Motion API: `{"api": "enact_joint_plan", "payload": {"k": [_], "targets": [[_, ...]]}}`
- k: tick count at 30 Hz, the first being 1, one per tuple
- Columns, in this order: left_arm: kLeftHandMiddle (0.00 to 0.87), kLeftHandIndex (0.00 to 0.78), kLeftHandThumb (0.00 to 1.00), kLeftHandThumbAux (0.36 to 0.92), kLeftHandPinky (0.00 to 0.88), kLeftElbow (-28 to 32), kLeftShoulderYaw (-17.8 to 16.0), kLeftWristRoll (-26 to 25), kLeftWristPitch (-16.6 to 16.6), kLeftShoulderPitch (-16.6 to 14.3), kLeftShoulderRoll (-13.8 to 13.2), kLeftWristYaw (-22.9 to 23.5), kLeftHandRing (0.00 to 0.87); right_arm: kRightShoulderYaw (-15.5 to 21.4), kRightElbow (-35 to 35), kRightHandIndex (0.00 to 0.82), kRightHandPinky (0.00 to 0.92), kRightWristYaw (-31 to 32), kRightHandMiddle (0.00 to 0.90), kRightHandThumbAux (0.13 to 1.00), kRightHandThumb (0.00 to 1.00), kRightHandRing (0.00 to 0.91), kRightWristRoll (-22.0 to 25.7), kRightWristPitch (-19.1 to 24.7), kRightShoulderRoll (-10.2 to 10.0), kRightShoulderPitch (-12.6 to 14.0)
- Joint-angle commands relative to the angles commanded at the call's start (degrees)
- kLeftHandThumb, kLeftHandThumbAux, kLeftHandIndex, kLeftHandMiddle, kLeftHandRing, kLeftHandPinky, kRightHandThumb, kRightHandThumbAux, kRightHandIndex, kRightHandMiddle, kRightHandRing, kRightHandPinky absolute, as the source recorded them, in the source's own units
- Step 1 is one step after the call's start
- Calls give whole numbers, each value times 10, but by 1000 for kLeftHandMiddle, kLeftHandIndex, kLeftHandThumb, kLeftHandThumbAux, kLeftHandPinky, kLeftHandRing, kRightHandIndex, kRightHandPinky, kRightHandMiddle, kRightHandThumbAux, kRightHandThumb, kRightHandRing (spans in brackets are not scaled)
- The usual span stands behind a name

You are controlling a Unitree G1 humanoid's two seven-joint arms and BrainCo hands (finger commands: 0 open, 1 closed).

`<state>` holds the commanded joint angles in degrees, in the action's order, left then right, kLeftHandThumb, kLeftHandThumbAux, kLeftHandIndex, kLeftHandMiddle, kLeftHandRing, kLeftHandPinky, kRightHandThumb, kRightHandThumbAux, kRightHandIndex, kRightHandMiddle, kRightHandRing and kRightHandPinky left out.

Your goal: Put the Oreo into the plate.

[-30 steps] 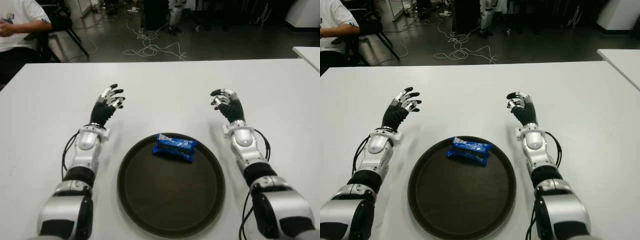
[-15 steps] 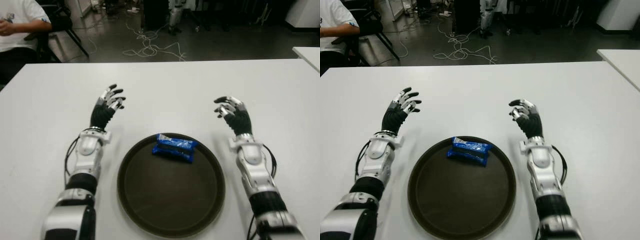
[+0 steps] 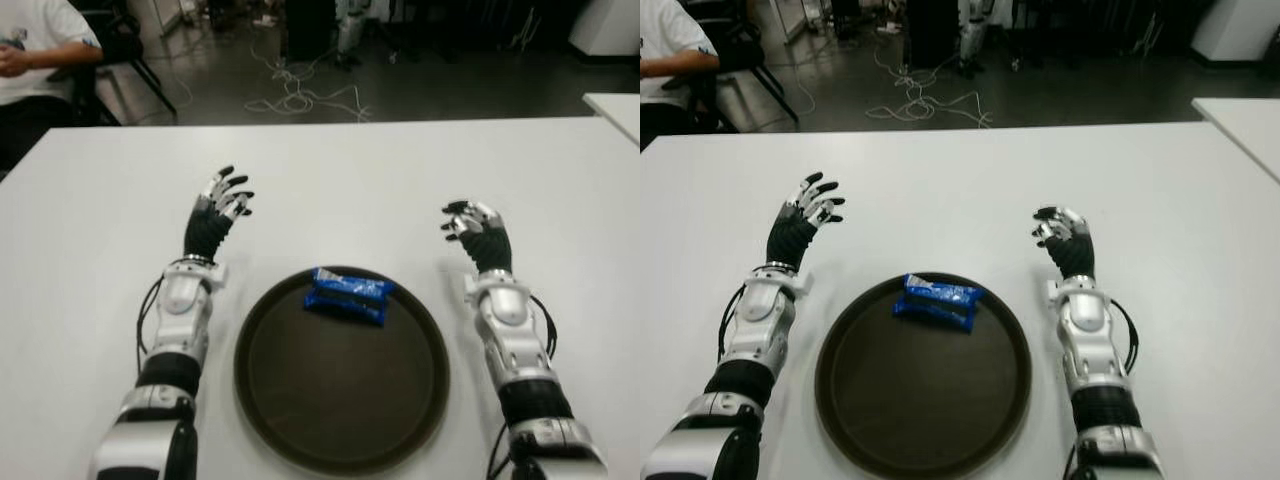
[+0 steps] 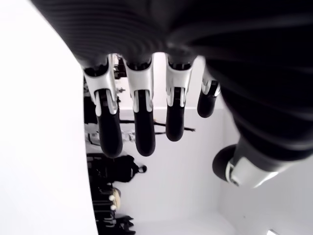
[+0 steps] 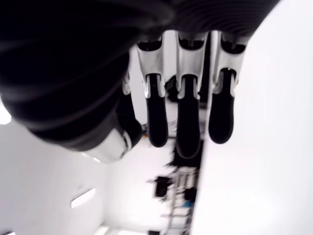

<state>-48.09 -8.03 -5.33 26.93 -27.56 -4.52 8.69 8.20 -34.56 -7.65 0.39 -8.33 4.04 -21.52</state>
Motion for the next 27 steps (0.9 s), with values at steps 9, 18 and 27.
{"api": "enact_joint_plan", "payload": {"k": [9, 18, 27], "targets": [[213, 125, 162, 663, 351, -21, 0, 2, 5, -9, -3, 0, 259, -4, -9, 409, 521, -1, 435, 733, 669, 479, -4, -18, 4, -2], [206, 114, 166, 644, 341, -27, 3, 4, 8, -11, -8, 4, 253, -12, -31, 409, 534, 3, 449, 733, 668, 493, -10, -56, 6, -4], [209, 118, 170, 617, 339, -35, 1, -1, 23, -12, -8, 15, 257, -16, -58, 407, 556, 13, 448, 733, 666, 502, -8, -84, 8, -11]]}}
